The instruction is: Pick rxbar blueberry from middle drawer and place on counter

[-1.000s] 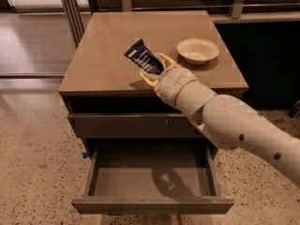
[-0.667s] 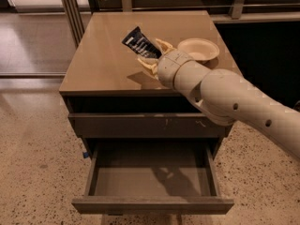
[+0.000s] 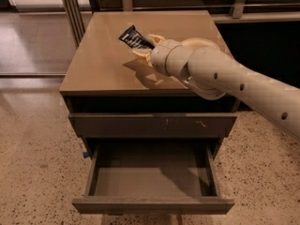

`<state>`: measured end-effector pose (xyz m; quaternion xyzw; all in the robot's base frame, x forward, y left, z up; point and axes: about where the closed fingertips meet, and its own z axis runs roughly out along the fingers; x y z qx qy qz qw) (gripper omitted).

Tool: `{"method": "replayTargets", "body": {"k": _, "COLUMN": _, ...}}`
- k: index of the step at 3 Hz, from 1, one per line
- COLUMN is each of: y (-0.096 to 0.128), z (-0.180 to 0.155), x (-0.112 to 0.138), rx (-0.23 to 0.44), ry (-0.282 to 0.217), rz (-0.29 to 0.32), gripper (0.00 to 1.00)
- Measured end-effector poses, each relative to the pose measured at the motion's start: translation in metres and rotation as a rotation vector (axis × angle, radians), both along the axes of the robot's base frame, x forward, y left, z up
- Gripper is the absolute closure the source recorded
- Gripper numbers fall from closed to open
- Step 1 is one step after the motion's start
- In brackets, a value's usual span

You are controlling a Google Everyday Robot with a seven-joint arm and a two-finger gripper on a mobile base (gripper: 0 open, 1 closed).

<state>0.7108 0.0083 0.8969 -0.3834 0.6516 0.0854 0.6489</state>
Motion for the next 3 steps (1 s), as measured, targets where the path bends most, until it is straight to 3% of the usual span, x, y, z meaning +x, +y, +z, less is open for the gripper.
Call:
{"method": "replayTargets", "body": {"k": 1, "y": -0.01, "z": -0.043, "x": 0.022, "rx": 0.0, "ry": 0.1, "rz": -0.032, "gripper": 0.83}}
{"method": "replayTargets", "body": {"k": 3, "y": -0.02, "z": -0.046, "x": 0.026, "rx": -0.013, "ry": 0.1, "rz": -0.047, "gripper": 0.37}}
